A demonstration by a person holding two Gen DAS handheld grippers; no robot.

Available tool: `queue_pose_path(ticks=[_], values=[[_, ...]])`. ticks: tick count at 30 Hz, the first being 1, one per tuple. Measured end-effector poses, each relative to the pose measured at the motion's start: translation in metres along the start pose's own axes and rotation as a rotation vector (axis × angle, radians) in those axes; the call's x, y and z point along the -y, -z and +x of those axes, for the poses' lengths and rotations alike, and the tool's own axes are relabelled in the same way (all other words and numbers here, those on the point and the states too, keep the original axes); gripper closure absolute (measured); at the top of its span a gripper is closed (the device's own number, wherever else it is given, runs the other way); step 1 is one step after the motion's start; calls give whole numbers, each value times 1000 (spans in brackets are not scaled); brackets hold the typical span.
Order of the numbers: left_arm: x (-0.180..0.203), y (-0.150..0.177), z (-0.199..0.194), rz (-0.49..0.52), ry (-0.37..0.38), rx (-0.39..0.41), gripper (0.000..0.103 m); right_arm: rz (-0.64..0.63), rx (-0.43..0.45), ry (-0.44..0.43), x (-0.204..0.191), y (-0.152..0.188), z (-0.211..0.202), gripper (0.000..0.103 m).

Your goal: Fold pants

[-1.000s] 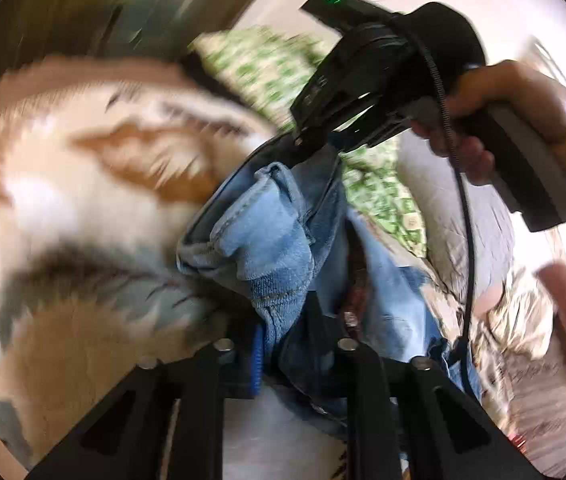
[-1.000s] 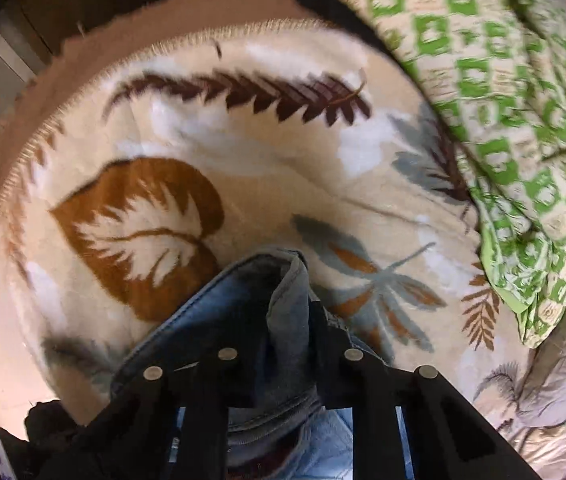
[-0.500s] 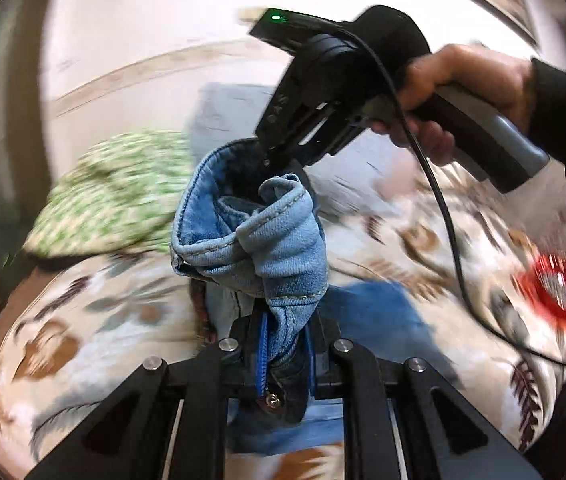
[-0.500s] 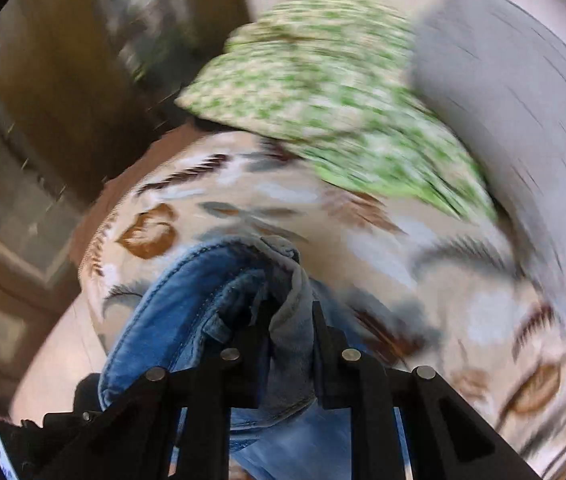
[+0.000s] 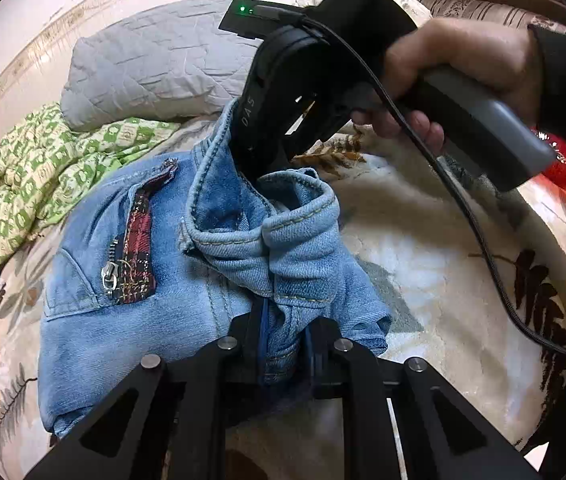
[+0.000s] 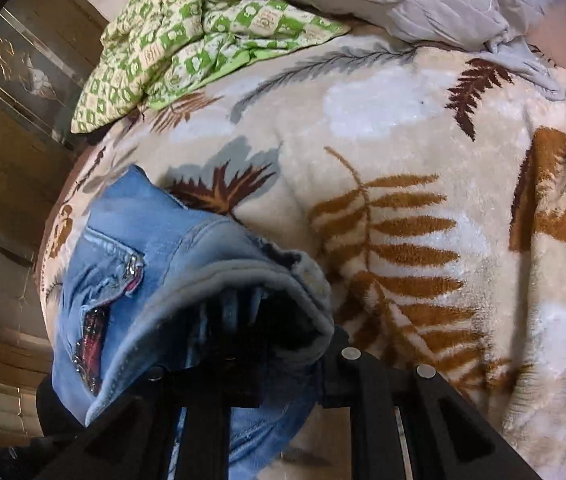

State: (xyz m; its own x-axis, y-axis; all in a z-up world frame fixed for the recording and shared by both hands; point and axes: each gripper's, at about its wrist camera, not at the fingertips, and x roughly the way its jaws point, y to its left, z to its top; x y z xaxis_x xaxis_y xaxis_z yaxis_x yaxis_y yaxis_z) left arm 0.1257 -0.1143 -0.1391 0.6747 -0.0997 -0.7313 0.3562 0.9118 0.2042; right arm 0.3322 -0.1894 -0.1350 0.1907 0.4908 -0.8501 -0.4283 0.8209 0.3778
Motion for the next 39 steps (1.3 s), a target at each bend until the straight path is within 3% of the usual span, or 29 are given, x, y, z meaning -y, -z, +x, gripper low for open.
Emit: queue_pose_path(ticks=[6, 9, 10, 11, 12, 13, 15, 16, 22, 28, 34, 39], values=[[-1, 3, -4, 8, -9, 8, 89, -21, 38, 23, 3, 3, -1, 86], [3, 0, -3, 29, -12, 31, 86, -55, 71, 61, -4, 8, -4, 81], [4, 1, -6, 45, -15, 41, 84, -70, 85, 90, -8, 10, -9, 73], [5, 1, -13, 72, -9, 51, 73, -81, 101, 120, -10, 12, -14, 64], [6, 2, -20, 84, -5, 62, 57, -88, 114, 144, -11, 12, -18, 33], [5, 2, -27, 91, -10, 78, 50, -99, 151, 186, -14, 15, -29, 16], [-1, 1, -47, 76, 58, 102, 11, -123, 223, 206, -19, 19, -48, 15], [-4, 1, -56, 62, 93, 117, 8, -133, 245, 212, -21, 21, -58, 15], [-34, 6, -110, -27, 143, 201, 5, -190, 368, 289, -40, 35, -108, 15], [-103, 7, -114, -220, 152, 171, 5, -203, 425, 285, -56, 48, -138, 15], [-190, -14, -66, -483, 229, 64, 0, -167, 395, 231, -59, 70, -140, 14], [-230, -36, 9, -647, 347, -85, 0, -151, 303, 120, -60, 97, -105, 14]])
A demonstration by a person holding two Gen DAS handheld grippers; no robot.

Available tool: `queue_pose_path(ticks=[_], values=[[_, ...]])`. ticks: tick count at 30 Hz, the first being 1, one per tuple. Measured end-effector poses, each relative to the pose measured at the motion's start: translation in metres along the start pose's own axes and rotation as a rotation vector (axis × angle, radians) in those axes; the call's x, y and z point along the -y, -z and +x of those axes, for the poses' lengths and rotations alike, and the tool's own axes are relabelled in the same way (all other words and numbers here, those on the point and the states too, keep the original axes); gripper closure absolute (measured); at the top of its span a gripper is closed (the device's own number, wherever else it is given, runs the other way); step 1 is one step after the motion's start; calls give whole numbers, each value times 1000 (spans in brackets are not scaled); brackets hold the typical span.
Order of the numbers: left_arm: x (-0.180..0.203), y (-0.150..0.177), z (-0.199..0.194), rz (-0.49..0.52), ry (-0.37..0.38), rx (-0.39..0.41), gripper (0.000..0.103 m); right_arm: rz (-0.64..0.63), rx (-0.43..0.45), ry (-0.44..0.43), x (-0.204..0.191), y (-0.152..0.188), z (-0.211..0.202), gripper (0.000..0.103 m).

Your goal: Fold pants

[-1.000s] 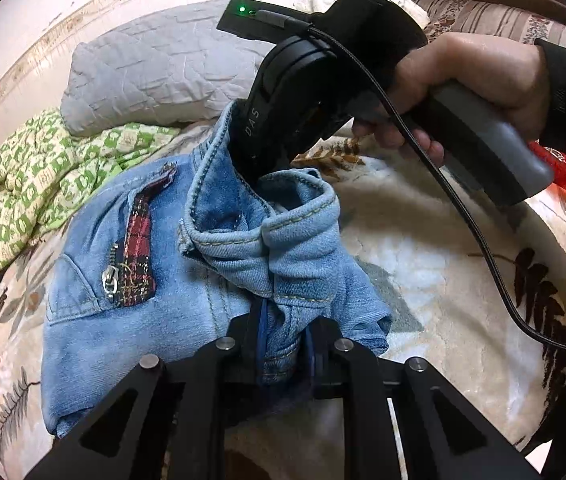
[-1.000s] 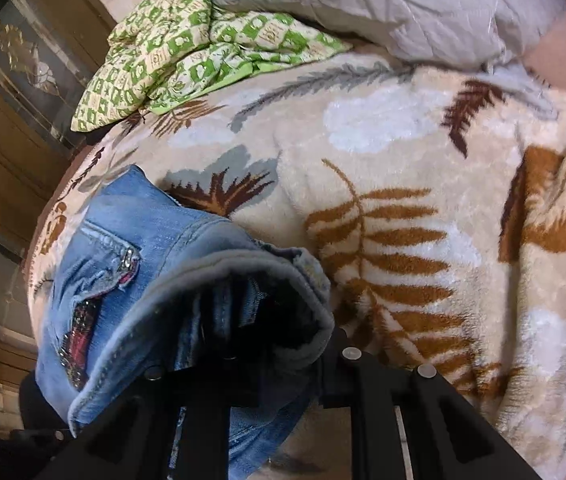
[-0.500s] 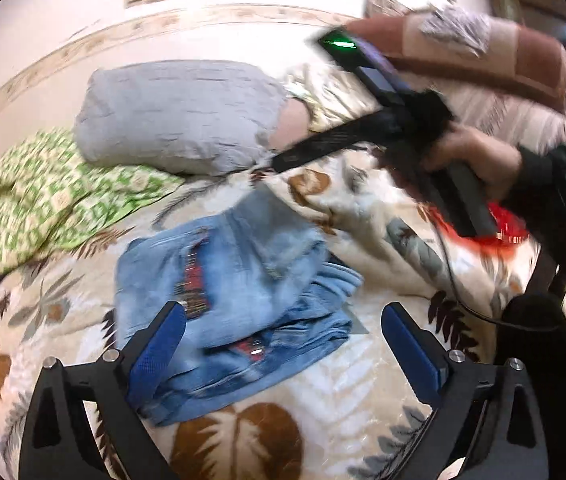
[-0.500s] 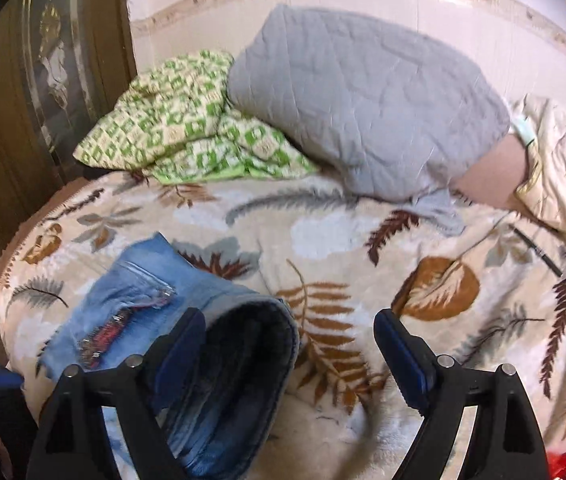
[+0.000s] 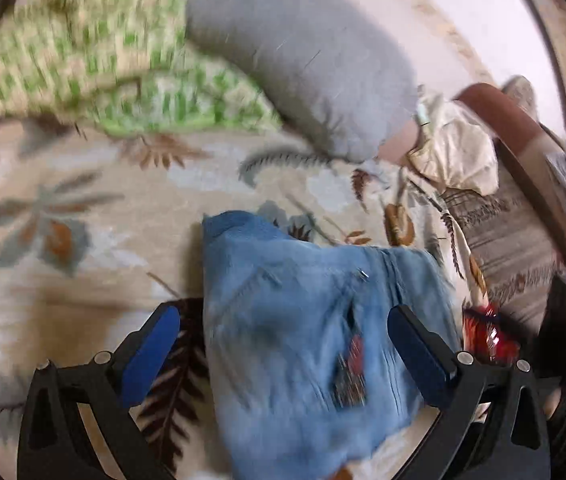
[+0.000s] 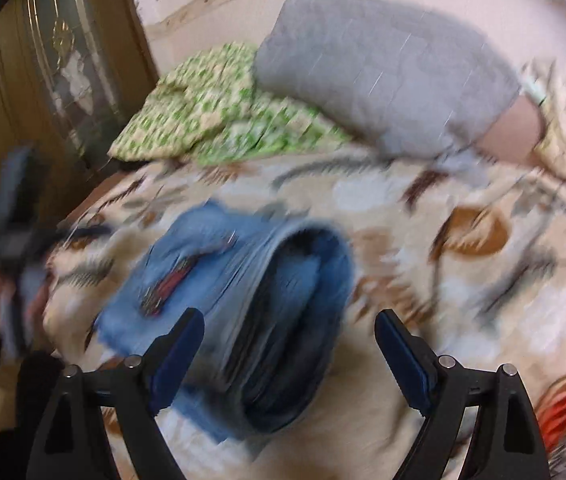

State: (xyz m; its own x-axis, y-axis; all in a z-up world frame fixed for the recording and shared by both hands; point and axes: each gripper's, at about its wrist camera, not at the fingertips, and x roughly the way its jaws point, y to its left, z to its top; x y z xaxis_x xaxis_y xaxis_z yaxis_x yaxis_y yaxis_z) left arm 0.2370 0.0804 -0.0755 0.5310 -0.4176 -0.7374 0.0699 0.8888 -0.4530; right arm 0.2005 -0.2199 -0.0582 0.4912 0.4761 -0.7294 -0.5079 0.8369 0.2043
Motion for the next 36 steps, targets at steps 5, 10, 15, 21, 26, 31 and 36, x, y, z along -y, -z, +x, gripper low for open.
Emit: queue_pose_path(ticks=[5, 10, 15, 21, 26, 31, 36], values=[[-16, -16, 73, -120, -34, -201, 0, -34, -1, -28, -26, 14, 29, 14], [-9, -14, 79, -73, -5, -246, 39, -49, -104, 15, -45, 19, 61, 63], [-26, -9, 72, -55, 45, -249, 61, 27, -55, -21, -41, 30, 48, 72], [-28, -9, 72, -16, 13, -218, 38, 164, -41, 4, -25, 54, 61, 66], [-27, 5, 24, -17, -8, -99, 4, 210, 13, 14, -19, 46, 18, 2], [-32, 31, 14, -32, 7, -137, 0, 435, 5, -137, 21, 37, 16, 0], [-32, 57, 32, -83, 60, -183, 0, 668, -134, -280, 49, 49, 69, 0]])
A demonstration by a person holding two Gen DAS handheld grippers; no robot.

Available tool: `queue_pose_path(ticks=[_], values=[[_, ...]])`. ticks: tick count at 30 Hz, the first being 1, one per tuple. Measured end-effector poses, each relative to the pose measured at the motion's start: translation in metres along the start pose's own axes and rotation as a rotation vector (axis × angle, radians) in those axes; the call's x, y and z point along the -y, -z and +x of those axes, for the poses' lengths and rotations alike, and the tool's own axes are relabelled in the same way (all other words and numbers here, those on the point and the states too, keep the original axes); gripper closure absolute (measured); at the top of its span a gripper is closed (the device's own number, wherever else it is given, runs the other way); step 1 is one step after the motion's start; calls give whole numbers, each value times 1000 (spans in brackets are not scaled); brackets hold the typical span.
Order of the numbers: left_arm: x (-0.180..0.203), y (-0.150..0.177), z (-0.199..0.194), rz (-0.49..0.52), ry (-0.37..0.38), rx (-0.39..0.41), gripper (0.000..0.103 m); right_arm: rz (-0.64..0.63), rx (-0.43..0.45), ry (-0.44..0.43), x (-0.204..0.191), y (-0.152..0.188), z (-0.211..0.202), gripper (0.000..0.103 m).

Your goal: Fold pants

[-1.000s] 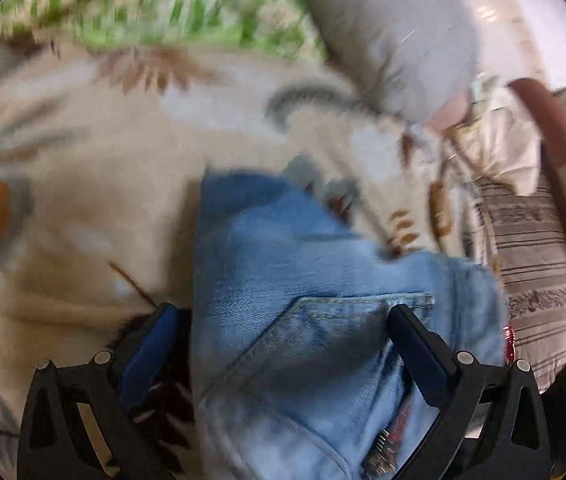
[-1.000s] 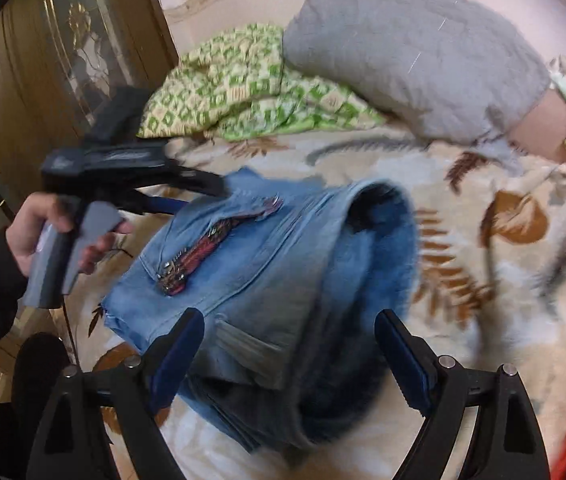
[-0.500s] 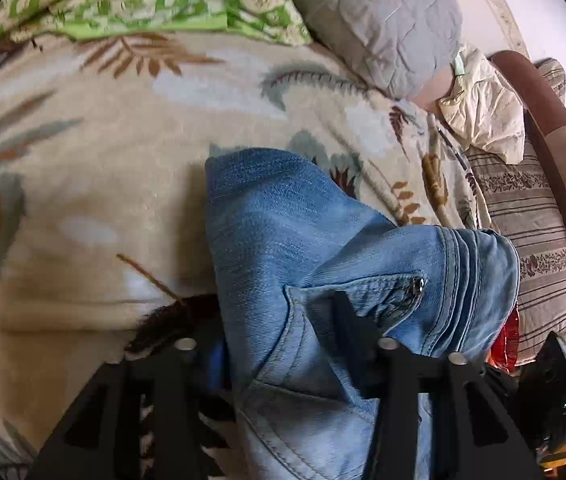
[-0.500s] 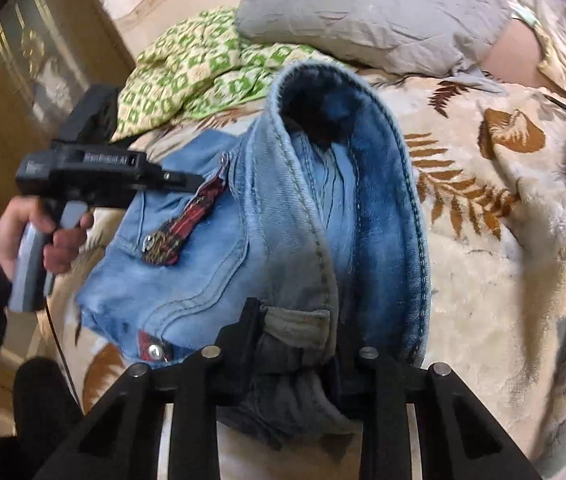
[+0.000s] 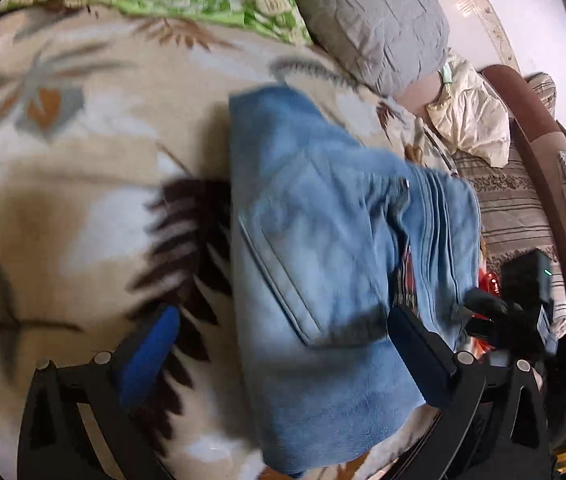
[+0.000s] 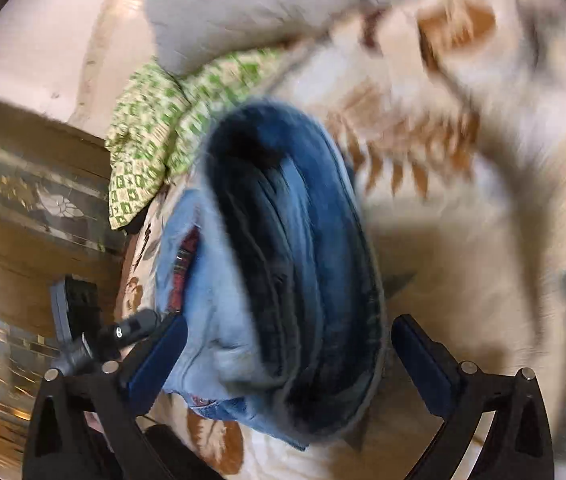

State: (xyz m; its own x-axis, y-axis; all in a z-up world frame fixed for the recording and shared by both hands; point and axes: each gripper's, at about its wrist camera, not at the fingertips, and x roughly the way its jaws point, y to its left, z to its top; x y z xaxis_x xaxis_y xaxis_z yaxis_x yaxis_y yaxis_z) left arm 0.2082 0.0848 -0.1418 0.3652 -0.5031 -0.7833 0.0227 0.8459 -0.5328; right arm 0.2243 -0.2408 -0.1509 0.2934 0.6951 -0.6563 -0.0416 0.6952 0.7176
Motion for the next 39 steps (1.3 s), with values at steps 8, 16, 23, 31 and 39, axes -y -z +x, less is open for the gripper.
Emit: queue_pose_path(ticks=[8, 16, 23, 31, 39], values=[[34, 13, 0, 102, 46, 41, 58, -8, 12, -56, -6, -1, 29, 45], [86, -4, -41, 203, 176, 232, 76, -173, 183, -71, -46, -12, -28, 63], [53, 14, 39, 131, 103, 80, 62, -135, 91, 110, 0, -18, -12, 63], [48, 18, 38, 132, 85, 83, 45, -71, 83, 81, 19, -19, 4, 45], [76, 14, -40, 155, -114, 268, 0, -185, 188, 208, -13, -14, -65, 0]])
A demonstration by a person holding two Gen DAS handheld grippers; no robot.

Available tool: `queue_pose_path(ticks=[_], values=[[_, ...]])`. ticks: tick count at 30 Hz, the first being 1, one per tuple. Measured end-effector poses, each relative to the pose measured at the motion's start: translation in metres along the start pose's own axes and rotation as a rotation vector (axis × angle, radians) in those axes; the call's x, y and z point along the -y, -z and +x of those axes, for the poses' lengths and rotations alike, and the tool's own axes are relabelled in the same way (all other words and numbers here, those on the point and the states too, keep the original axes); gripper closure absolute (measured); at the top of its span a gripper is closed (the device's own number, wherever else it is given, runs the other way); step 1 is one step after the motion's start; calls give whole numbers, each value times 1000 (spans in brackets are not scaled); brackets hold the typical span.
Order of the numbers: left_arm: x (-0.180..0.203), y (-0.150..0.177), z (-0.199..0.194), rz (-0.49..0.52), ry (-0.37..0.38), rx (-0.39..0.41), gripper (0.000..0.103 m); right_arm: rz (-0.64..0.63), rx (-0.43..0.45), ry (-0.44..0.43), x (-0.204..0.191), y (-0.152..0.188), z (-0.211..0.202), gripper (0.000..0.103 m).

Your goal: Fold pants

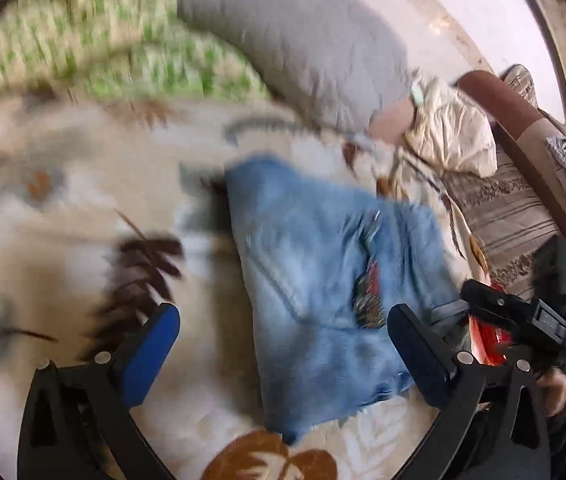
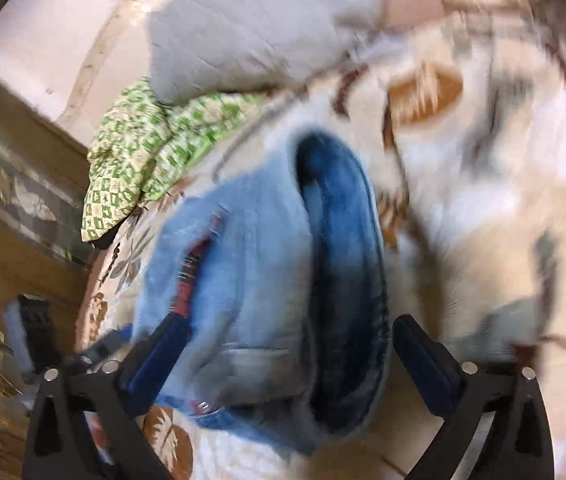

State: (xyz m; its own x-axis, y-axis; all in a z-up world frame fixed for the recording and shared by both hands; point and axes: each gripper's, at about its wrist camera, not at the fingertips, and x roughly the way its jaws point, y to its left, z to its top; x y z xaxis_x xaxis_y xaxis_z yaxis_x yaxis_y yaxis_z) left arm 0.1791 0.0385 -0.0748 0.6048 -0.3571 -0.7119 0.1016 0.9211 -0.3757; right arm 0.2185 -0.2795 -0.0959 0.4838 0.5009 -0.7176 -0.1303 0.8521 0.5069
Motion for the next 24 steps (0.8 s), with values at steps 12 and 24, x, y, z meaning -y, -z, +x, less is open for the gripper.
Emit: queue_pose_path(ticks=[12, 24], values=[[77, 41, -116, 160, -344, 327, 0, -276, 368, 449, -123, 59, -126, 0], [84, 87, -131, 176, -360, 254, 0, -219, 344, 485, -118, 126, -134, 0]])
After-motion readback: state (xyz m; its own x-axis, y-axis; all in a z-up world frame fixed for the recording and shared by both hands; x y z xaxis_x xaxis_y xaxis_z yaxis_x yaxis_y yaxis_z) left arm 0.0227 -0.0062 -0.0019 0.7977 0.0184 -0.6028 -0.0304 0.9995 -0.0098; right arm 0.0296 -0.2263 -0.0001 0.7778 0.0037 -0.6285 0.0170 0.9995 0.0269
